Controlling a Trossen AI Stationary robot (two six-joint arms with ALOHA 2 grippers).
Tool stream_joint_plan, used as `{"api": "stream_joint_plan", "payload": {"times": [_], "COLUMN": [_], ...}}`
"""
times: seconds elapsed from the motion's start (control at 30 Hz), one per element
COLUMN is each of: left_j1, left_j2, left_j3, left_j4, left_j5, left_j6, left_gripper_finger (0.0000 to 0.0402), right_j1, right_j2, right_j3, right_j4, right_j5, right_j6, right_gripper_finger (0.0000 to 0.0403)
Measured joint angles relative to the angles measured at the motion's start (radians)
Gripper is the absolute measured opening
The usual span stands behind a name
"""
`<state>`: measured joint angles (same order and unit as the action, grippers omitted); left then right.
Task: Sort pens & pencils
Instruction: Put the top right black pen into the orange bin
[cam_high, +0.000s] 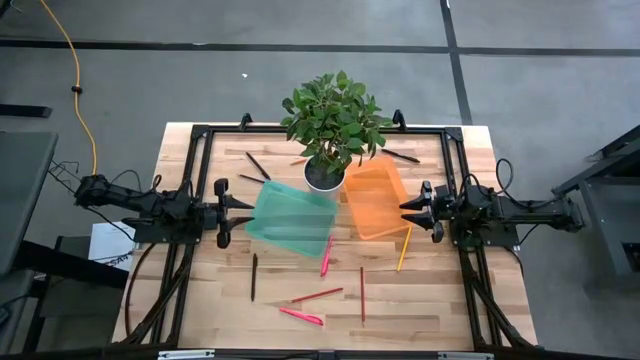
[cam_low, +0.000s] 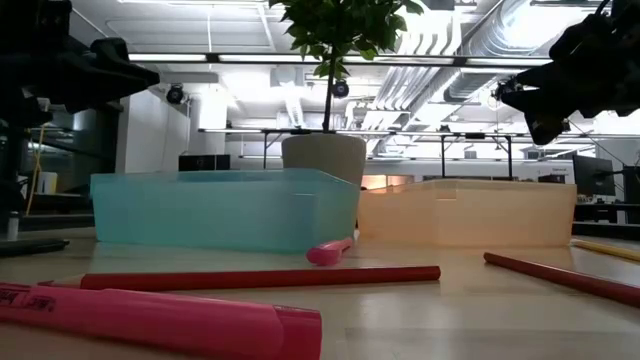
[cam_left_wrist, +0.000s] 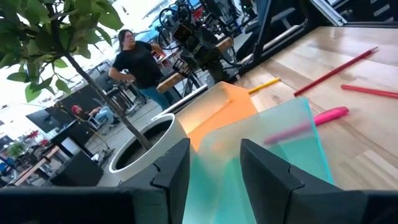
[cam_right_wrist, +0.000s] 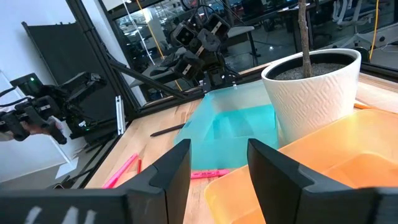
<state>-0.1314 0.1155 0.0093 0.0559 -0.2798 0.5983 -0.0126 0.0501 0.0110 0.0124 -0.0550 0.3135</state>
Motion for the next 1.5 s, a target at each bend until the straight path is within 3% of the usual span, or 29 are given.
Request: {"api": "stream_joint_plan", "payload": {"times": [0.17,0.27,0.37,0.47,0.6,0.77,0.93,1.07,1.2,1.37,1.43,1.5], "left_j1": [0.0,0.0,0.0,0.0,0.0,0.0,0.0,0.0,0.0,0.0,0.0,0.0], "left_j2": [0.0,0.0,0.0,0.0,0.0,0.0,0.0,0.0,0.0,0.0,0.0,0.0], "left_j3": [0.0,0.0,0.0,0.0,0.0,0.0,0.0,0.0,0.0,0.0,0.0,0.0], "left_j4": [0.009,0.022,0.078,0.151,0.278,0.5,0.599,0.609,0.641,0.709,0.729,0.754], "left_j5": [0.029,0.045,0.073,0.087,0.0,-0.141,-0.159,-0.167,-0.221,-0.264,-0.264,-0.261], "left_j6": [-0.086,-0.228,-0.515,-0.786,-0.977,-1.044,-1.019,-1.091,-1.145,-1.091,-1.063,-1.047], "left_gripper_finger": [0.0129,0.0129,0.0129,0.0129,0.0129,0.0129,0.0129,0.0129,0.0129,0.0129,0.0129,0.0129], "right_j1": [0.0,0.0,0.0,0.0,0.0,0.0,0.0,0.0,0.0,0.0,0.0,0.0], "right_j2": [0.0,0.0,0.0,0.0,0.0,0.0,0.0,0.0,0.0,0.001,0.0,0.006], "right_j3": [0.0,0.0,0.0,0.0,0.0,0.0,0.0,0.0,0.0,0.073,0.154,0.25], "right_j4": [0.054,0.166,0.285,0.385,0.49,0.523,0.524,0.528,0.591,0.816,0.797,0.667], "right_j5": [-0.001,-0.001,0.003,0.086,0.265,0.462,0.609,0.682,0.686,0.52,0.448,0.39], "right_j6": [0.044,0.222,0.475,0.629,0.767,0.781,0.787,0.858,0.805,0.419,0.292,0.224], "right_gripper_finger": [0.0149,0.0149,0.0149,0.0149,0.0149,0.0149,0.0149,0.0149,0.0149,0.0149,0.0149,0.0149]}}
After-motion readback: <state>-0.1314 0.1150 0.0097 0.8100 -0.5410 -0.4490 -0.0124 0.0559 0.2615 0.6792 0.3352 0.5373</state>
